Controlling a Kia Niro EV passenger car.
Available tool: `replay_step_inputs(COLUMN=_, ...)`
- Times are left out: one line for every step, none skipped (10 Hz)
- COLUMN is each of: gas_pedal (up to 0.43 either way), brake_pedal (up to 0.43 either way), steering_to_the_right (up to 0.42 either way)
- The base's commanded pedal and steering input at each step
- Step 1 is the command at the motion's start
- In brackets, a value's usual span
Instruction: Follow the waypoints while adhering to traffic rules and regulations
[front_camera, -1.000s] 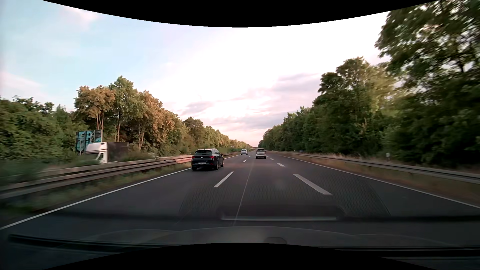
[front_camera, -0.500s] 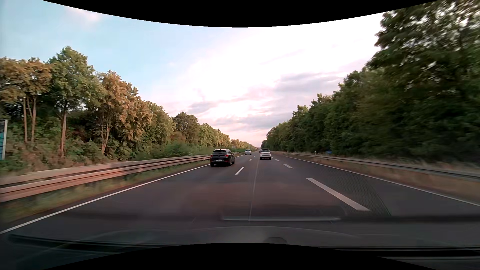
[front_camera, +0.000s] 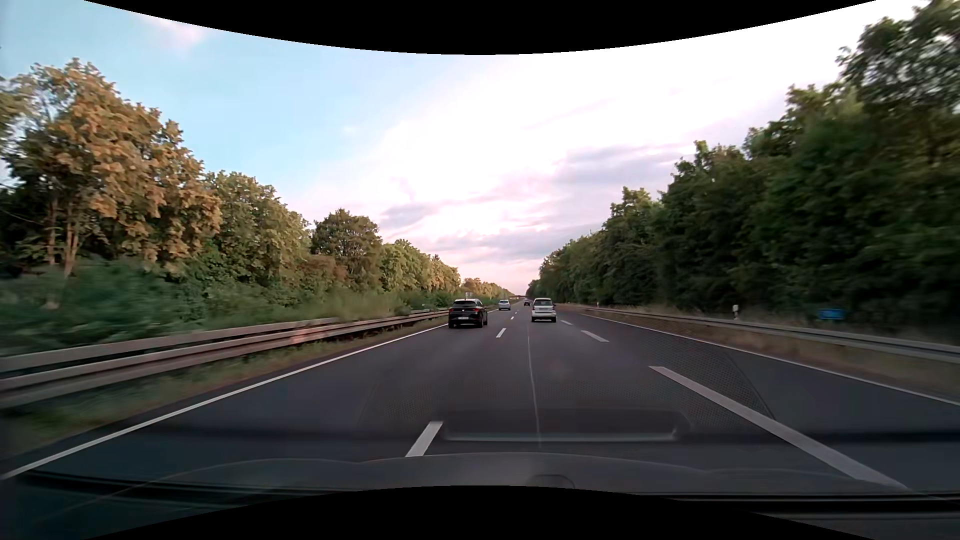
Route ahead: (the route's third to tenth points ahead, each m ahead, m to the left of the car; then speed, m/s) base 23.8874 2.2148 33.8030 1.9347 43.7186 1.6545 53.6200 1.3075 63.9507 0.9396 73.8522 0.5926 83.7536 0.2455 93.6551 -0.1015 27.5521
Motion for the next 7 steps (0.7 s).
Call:
replay_step_inputs(gas_pedal=0.287, brake_pedal=0.000, steering_to_the_right=-0.008)
replay_step_inputs(gas_pedal=0.287, brake_pedal=0.000, steering_to_the_right=-0.008)
replay_step_inputs(gas_pedal=0.287, brake_pedal=0.000, steering_to_the_right=-0.008)
replay_step_inputs(gas_pedal=0.287, brake_pedal=0.000, steering_to_the_right=-0.008)
replay_step_inputs(gas_pedal=0.287, brake_pedal=0.000, steering_to_the_right=-0.008)
replay_step_inputs(gas_pedal=0.287, brake_pedal=0.000, steering_to_the_right=-0.007)
replay_step_inputs(gas_pedal=0.287, brake_pedal=0.000, steering_to_the_right=-0.006)
